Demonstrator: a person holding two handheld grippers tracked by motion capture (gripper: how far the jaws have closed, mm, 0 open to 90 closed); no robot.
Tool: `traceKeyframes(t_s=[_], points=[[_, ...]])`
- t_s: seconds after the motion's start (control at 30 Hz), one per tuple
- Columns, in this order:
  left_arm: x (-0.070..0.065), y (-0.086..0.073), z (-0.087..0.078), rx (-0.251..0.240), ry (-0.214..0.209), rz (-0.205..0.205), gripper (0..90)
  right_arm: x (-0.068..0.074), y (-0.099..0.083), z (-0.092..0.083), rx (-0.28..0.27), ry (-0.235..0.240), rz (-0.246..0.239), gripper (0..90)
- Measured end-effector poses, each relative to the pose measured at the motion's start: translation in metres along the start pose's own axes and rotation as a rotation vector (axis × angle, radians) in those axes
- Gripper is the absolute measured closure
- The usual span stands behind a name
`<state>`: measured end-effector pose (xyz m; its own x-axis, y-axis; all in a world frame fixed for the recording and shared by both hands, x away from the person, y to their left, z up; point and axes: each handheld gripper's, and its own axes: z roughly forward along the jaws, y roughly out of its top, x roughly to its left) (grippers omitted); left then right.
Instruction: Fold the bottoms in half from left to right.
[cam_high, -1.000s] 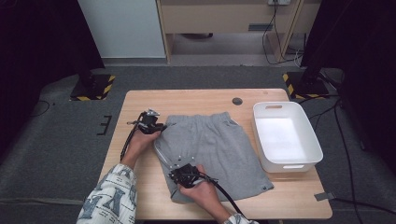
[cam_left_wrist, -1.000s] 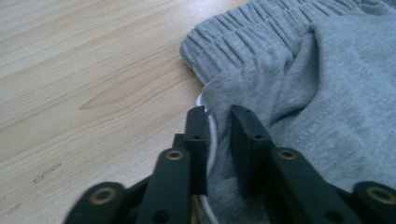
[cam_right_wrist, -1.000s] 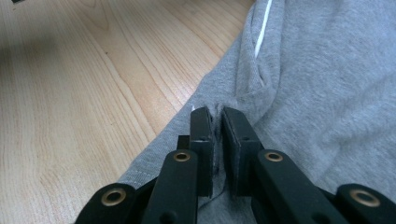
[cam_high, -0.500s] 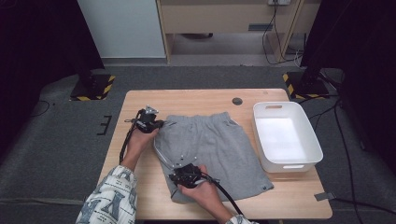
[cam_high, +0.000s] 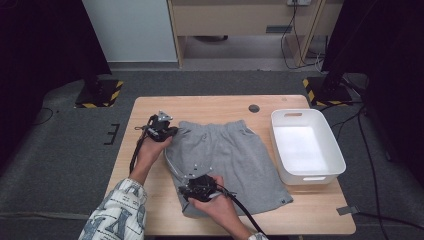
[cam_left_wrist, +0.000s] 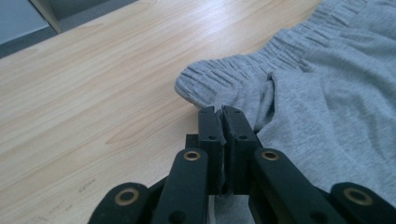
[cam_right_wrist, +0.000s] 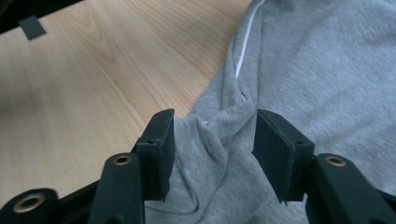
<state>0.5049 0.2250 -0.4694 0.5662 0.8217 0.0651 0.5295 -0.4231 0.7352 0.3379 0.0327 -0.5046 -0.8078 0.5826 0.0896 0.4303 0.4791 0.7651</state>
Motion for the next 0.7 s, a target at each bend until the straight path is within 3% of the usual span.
traceKeyframes(t_s=[0.2,0.27,0.4,0.7], points=[[-0.002,0.002,-0.002,-0.002,-0.007,0.012,86.7,0.009,0.004,0.005,0.012,-0.008,-0.029,45.1],[-0.002,0.002,-0.002,0.000,-0.007,0.012,86.7,0.012,0.004,0.008,0.016,-0.006,-0.049,53.4],[-0.002,0.002,-0.003,-0.002,-0.010,0.012,86.7,0.016,0.004,0.013,0.021,0.004,-0.073,59.1],[-0.003,0.003,-0.003,-0.003,-0.016,0.007,86.7,0.015,0.001,0.029,0.074,-0.018,-0.068,47.2]])
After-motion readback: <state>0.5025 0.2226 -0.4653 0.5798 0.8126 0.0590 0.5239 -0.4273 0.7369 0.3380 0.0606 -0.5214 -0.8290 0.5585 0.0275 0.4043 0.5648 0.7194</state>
